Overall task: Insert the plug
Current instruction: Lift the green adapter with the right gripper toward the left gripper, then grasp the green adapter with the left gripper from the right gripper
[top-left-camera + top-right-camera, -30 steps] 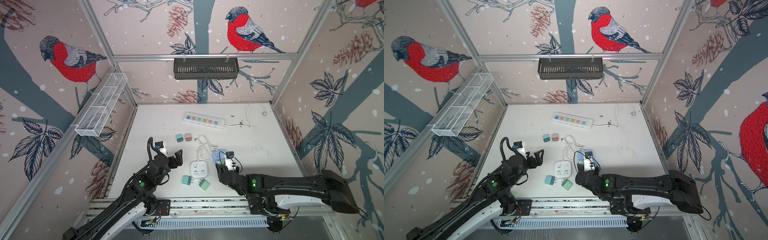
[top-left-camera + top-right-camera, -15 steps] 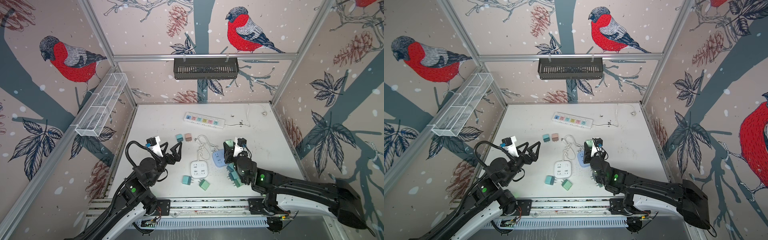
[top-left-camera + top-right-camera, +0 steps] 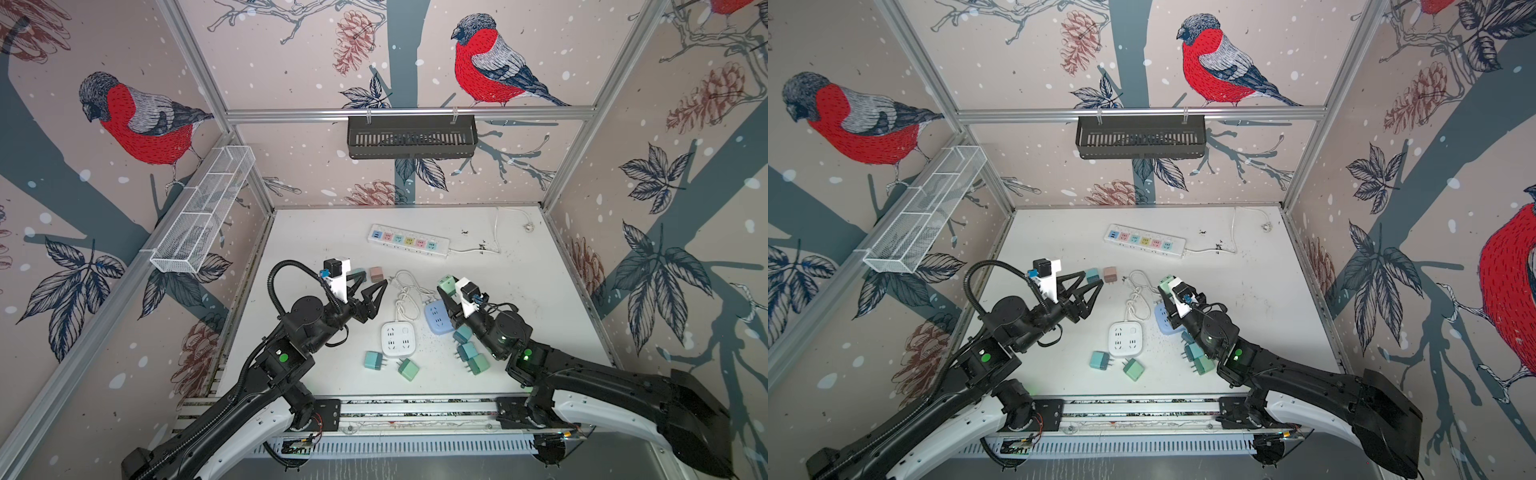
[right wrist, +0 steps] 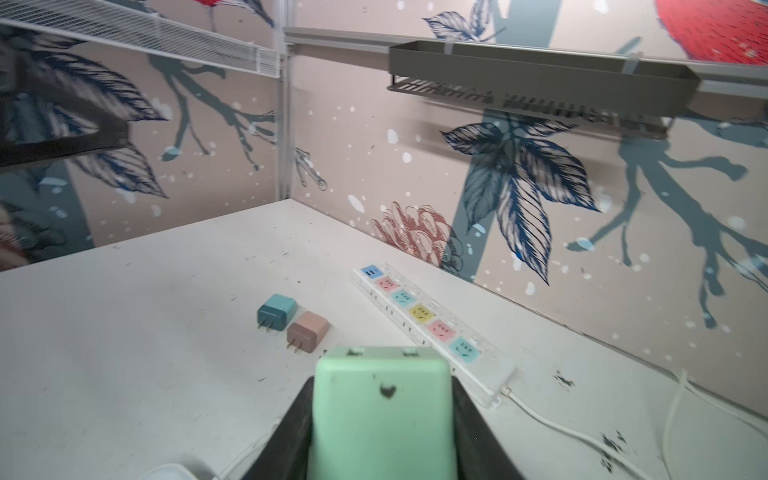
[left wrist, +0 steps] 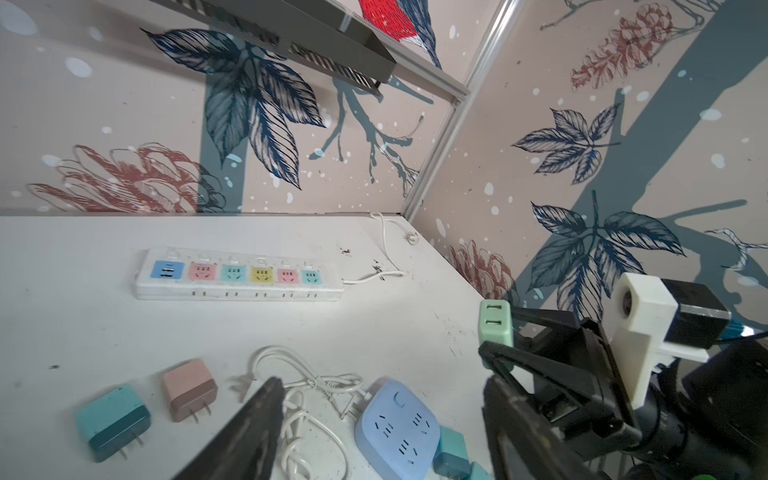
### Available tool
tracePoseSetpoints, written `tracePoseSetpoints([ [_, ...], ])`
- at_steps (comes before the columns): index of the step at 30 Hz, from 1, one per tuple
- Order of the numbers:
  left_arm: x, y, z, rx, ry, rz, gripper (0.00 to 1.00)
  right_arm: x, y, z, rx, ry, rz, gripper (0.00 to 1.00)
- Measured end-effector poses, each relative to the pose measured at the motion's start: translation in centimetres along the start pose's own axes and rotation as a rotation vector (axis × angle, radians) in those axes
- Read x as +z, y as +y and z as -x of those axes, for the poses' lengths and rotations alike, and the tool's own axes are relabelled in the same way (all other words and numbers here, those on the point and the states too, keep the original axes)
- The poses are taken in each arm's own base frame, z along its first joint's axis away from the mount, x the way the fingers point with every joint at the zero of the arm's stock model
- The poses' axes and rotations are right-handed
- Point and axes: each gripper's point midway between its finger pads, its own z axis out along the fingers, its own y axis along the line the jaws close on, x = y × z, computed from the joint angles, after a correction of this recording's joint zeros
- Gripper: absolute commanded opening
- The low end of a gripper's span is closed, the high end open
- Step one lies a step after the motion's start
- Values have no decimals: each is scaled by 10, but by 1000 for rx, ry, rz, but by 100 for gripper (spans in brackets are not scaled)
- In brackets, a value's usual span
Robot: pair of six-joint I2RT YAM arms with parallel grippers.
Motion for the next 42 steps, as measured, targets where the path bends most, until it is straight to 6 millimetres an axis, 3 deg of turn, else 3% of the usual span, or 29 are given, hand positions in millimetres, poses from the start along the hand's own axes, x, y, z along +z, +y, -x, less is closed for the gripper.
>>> tracePoseSetpoints([
  [5,12,-17,-15,26,85,-101,70,-5,26,-5,-124,-55,134,0],
  [9,13,-31,-25,36,122,-177,69,-12,37,-10,-216,-89,184,0],
  [17,19,-68,-39,84,190,-296,65,-19,53,0,-318,-165,250,0],
  [35,41,-81,-83,99,373,-351,62,-20,77,16,-418,-234,311,0],
  [42,45,-85,-85,116,394,-356,56,-18,77,22,-436,-248,305,1],
])
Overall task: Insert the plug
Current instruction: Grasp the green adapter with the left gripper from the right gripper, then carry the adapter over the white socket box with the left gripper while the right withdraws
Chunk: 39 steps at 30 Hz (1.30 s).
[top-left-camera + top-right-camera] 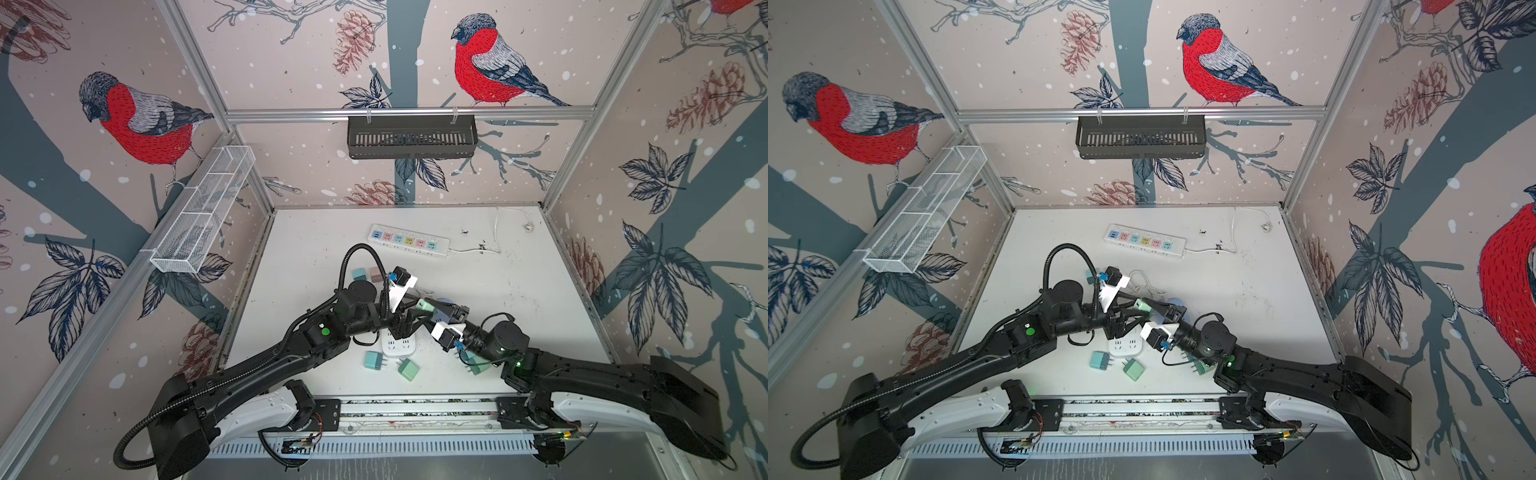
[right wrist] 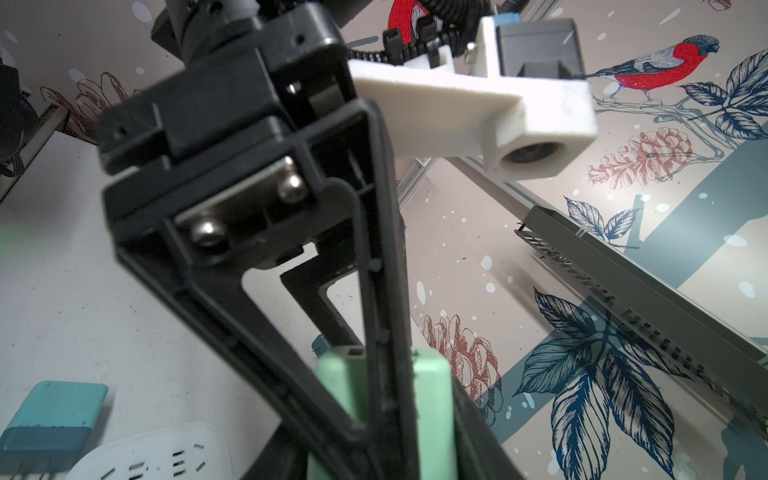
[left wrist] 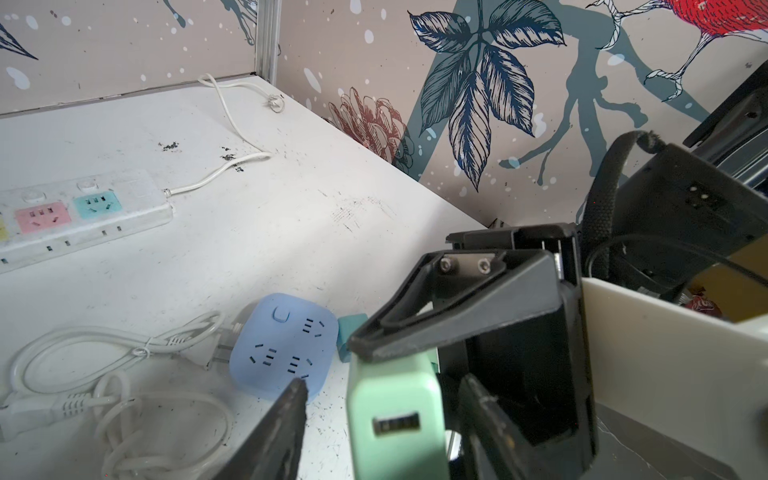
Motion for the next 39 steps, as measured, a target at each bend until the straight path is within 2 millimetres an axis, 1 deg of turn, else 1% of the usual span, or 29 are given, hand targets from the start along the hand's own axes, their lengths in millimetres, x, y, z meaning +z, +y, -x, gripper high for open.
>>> tracePoseSetpoints([
  [4,5,0,-1,1,19,-4,49,1,1,0,-3,1,4,1],
  [5,6,0,-2,1,25,-6,45,1,2,-1,-3,4,6,1],
  [8,8,-2,-5,-2,37,-13,25,2,2,-2,-8,7,8,2],
  [9,9,-1,-4,-17,38,-9,20,2,0,-3,-31,15,-1,5],
  [10,10,0,-3,-34,36,-2,14,2,-1,-3,-43,18,-7,14],
  [12,11,0,-2,-42,35,1,3,2,-2,-3,-48,22,-14,44],
  [13,11,0,-1,-40,35,3,0,2,-3,-3,-46,23,-16,98],
  [16,11,5,-2,-8,40,31,0,2,-1,0,-17,18,-13,100],
  [19,7,11,-2,14,38,74,0,1,-4,-5,8,43,-29,100],
  [22,-1,15,2,56,9,109,0,-4,-13,-7,52,69,-66,100],
  [24,-8,21,3,98,-6,151,0,-11,-24,-8,103,74,-102,100],
  [26,-17,29,4,150,-27,210,0,-22,-40,-15,160,86,-165,100],
  [28,-25,37,4,215,-40,268,0,-33,-48,-24,205,97,-212,100],
  [31,-34,48,0,313,-36,340,0,-57,-55,-47,280,121,-295,100],
  [33,-37,55,-4,380,-15,379,0,-74,-66,-64,334,146,-390,100],
  [36,-33,68,-27,509,99,411,0,-97,-87,-80,410,153,-532,100],
  [39,-24,84,-52,588,241,431,0,-120,-118,-96,488,162,-703,100],
])
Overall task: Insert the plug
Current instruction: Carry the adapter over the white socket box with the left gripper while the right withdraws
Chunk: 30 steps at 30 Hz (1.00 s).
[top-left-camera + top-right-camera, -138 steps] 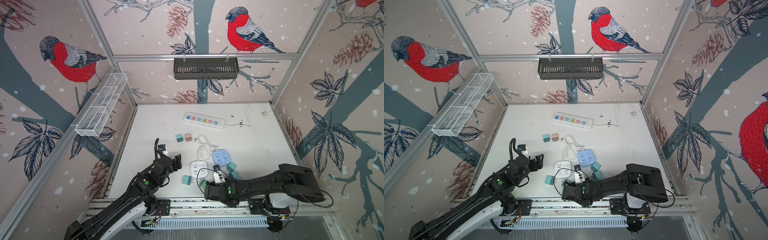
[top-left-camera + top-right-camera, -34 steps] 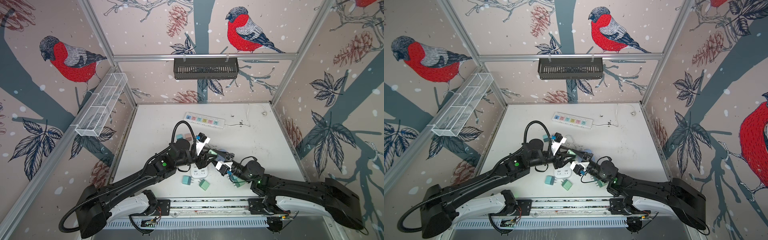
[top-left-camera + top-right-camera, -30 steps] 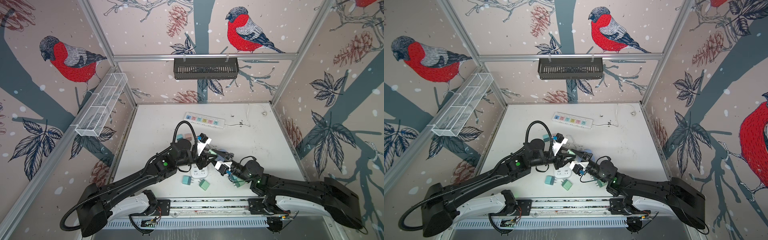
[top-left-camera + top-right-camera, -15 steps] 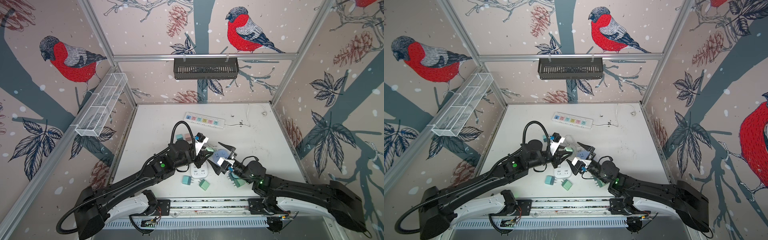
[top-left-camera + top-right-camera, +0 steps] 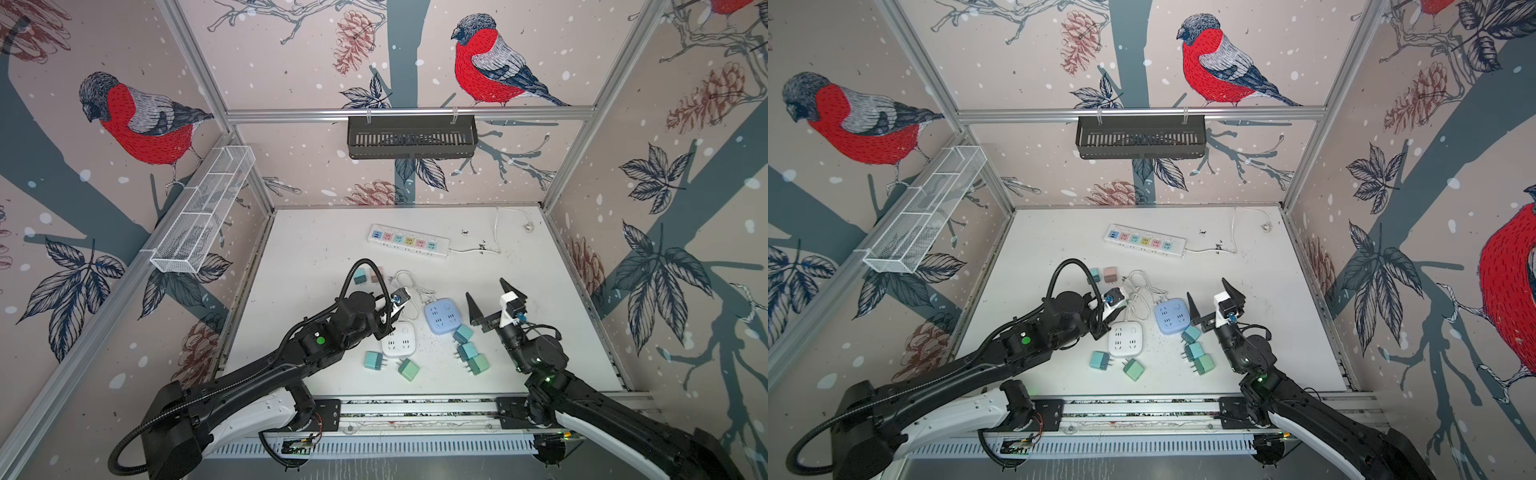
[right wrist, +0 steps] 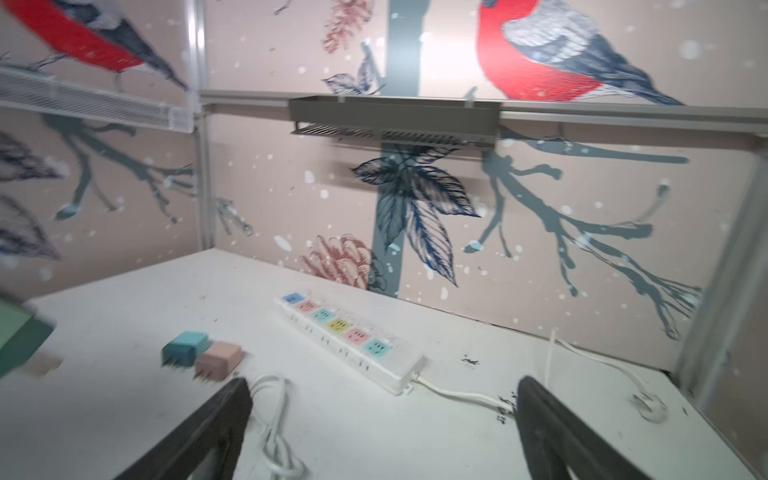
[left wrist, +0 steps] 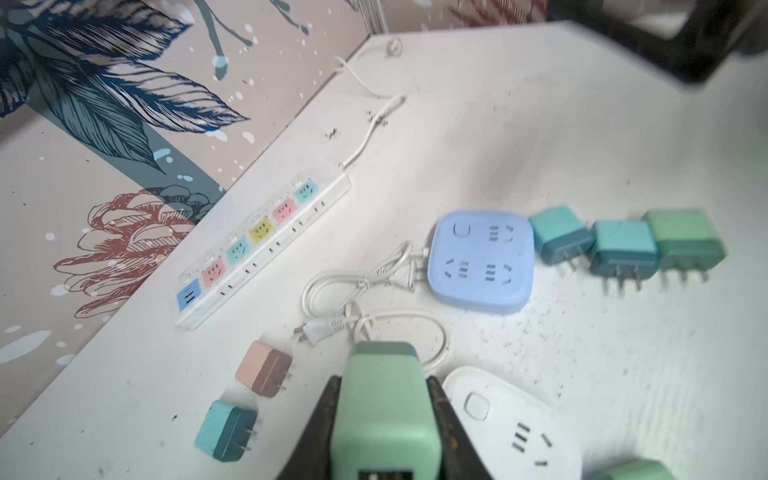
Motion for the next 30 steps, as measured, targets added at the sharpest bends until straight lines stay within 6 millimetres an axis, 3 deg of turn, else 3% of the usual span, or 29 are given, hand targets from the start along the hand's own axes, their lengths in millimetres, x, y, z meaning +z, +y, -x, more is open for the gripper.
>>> tracePoseSetpoints([
  [4,21,-12,-14,82,111,-69,0,4,-48,-24,99,77,-175,100],
  [7,34,-27,-21,108,168,-161,0,5,-67,-37,167,108,-234,100],
  [13,54,-49,-38,104,302,-284,0,6,-75,-41,245,109,-257,100],
  [18,58,-61,-42,72,348,-347,0,6,-76,-40,270,101,-261,100],
  [30,34,-94,-26,52,358,-372,0,7,-74,-49,287,132,-250,100],
])
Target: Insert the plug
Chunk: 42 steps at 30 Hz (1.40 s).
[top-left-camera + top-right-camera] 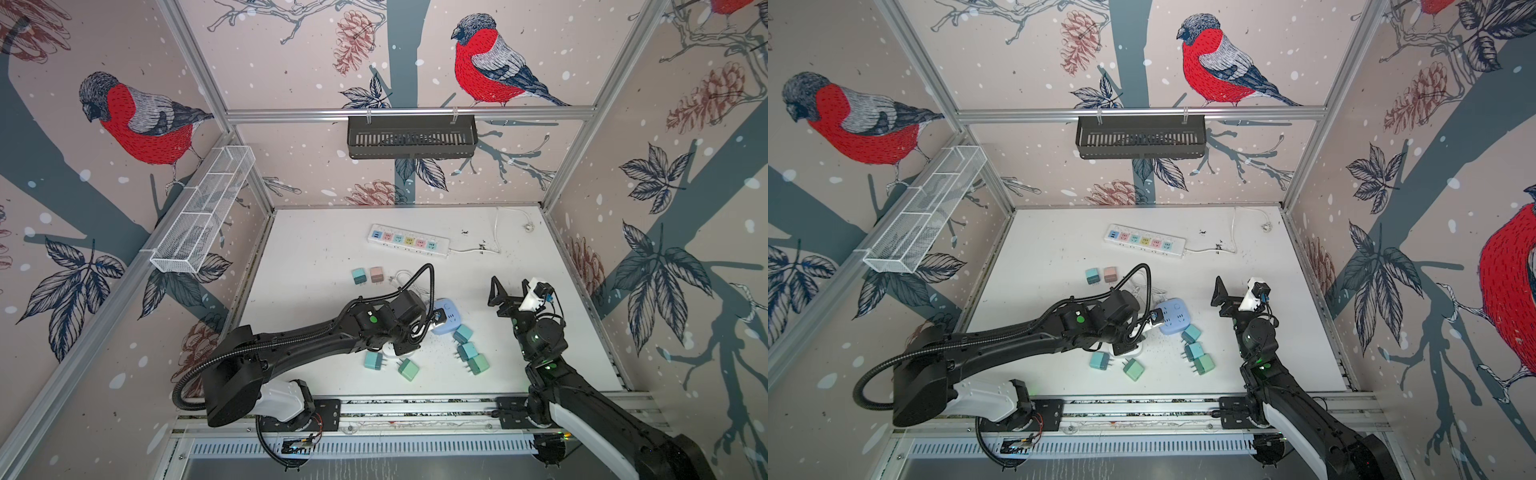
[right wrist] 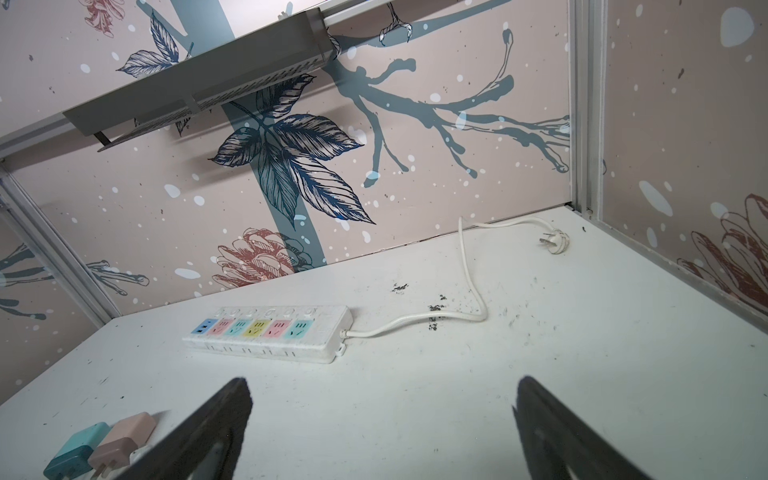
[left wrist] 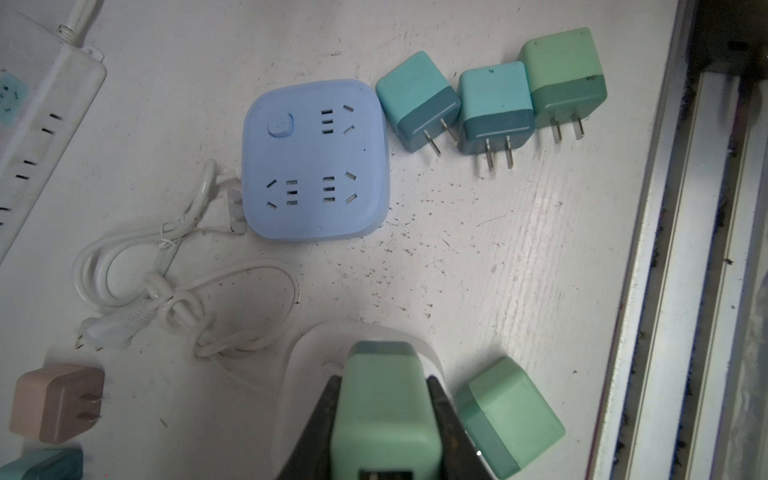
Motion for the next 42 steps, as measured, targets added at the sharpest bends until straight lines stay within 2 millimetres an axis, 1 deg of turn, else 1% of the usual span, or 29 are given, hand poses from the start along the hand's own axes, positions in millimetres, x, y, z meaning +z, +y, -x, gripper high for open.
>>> tracePoseSetpoints([
  [4,4,2,-17,-22,35,33,0,0,1,-3,-2,10,8,100],
  [6,7,2,-21,-25,45,40,0,1,3,-5,-3,20,16,100],
  [10,21,0,-33,-43,106,27,0,2,4,-12,-9,46,26,100],
  [13,26,4,-27,-46,111,44,0,3,4,-21,-15,80,28,100],
  [15,27,7,-28,-46,113,57,0,5,3,-25,-20,99,26,100],
  [21,24,8,-31,-47,106,76,0,9,9,-28,-24,119,48,100],
  [35,23,7,-31,-43,154,54,0,8,15,-25,-29,106,83,100],
  [42,13,7,-29,-49,138,57,0,5,16,-23,-36,93,98,100],
])
